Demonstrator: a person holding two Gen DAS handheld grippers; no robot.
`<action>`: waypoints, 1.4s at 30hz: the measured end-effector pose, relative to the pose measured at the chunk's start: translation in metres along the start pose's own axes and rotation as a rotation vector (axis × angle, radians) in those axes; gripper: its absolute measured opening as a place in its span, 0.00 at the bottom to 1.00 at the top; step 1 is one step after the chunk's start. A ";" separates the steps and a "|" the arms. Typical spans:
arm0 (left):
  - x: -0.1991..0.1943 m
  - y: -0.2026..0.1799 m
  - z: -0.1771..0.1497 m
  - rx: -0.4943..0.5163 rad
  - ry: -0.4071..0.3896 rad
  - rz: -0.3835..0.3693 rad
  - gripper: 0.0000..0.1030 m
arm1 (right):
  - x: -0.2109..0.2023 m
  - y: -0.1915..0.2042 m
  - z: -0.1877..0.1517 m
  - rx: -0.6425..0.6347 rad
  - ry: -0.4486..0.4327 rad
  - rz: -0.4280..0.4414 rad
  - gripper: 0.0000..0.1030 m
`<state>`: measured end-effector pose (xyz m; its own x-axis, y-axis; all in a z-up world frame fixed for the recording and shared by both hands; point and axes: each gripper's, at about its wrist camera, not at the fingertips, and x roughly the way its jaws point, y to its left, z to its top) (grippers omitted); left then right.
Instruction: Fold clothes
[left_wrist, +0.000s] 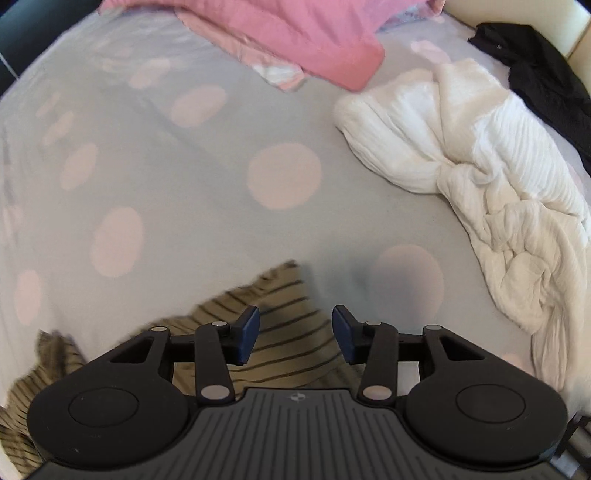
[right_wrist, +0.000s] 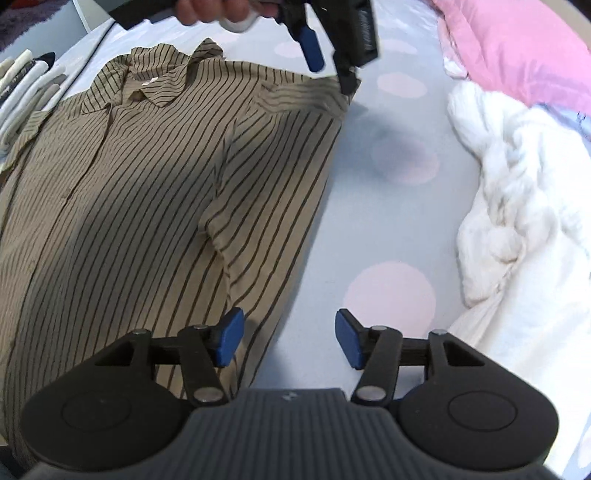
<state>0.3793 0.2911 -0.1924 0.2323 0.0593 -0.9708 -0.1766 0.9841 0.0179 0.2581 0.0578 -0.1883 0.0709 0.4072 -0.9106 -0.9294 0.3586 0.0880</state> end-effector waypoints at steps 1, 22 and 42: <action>0.006 -0.002 0.000 -0.015 0.014 0.003 0.36 | 0.002 -0.001 -0.001 0.008 -0.002 0.007 0.55; -0.022 0.019 -0.039 -0.180 -0.060 -0.059 0.00 | -0.047 0.018 -0.033 0.017 0.134 0.131 0.51; -0.085 0.041 -0.072 -0.285 -0.168 -0.106 0.00 | -0.045 0.053 -0.198 0.292 0.464 0.158 0.20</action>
<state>0.2836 0.3144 -0.1267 0.4137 0.0091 -0.9104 -0.3979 0.9012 -0.1718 0.1338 -0.1077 -0.2227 -0.2884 0.0870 -0.9536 -0.7723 0.5676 0.2853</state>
